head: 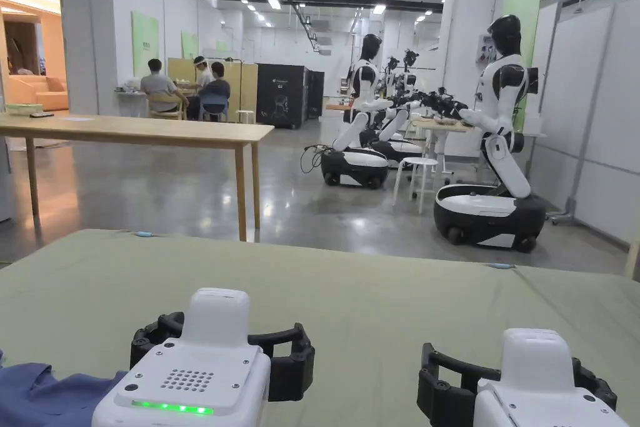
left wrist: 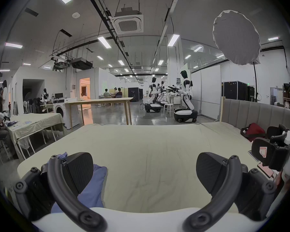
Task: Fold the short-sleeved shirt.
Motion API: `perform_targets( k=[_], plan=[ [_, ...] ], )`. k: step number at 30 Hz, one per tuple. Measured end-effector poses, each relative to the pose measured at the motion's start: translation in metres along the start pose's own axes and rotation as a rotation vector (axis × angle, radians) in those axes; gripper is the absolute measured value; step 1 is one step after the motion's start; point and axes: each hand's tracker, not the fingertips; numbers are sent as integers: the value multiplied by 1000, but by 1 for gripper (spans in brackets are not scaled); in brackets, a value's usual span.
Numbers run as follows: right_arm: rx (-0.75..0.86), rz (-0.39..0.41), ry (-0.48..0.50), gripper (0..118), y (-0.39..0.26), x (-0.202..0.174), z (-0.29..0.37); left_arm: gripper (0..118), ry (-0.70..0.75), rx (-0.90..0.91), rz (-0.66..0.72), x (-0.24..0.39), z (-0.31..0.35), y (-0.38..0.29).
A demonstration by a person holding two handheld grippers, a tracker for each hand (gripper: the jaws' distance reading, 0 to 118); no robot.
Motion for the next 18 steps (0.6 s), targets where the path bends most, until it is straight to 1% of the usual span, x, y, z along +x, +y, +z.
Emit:
perform_targets(
  k=[2,3,4,5,6,7,9,10,11,13,14,15,16,17,18],
  plan=[
    [2,7,2,118,1,1,0,118,4,27,31,-3,2,0],
    [5,25,5,118,2,1,0,118,1,42,92,-7,3,0],
    [13,98,-1,118,4,-1,-1,118,-25,37,190,-16,3,1],
    [26,182,-8,118,5,-4,-1,118,-53,27,329,-28,2,0],
    [43,297,-30,118,4,-9,-1,118,-73,10,466,-41,-1,-3],
    [63,443,-56,118,2,-16,-1,118,-90,-15,641,-55,-4,-9],
    [95,840,-97,118,-9,-31,-3,118,-148,-76,1030,-86,-14,-30],
    [119,1045,-130,118,-19,-38,-4,118,-195,-98,1222,-100,-19,-45],
    [167,1286,-175,118,-34,-43,-6,118,-265,-122,1468,-110,-25,-67],
    [255,1689,-225,118,-61,-42,-13,118,-361,-102,1840,-124,-34,-103],
    [289,1819,-240,118,-70,-40,-16,118,-339,-153,1944,-122,-36,-116],
    [301,1883,-225,118,-71,-37,-16,118,-339,-176,1990,-123,-39,-125],
    [310,1900,-177,118,-72,-34,-17,118,-354,-181,2000,-119,-38,-129],
    [317,1865,-142,118,-68,-31,-16,118,-354,-181,1979,-119,-39,-131],
    [318,1820,-150,118,-64,-30,-16,118,-339,-176,1943,-117,-37,-127]
  ],
)
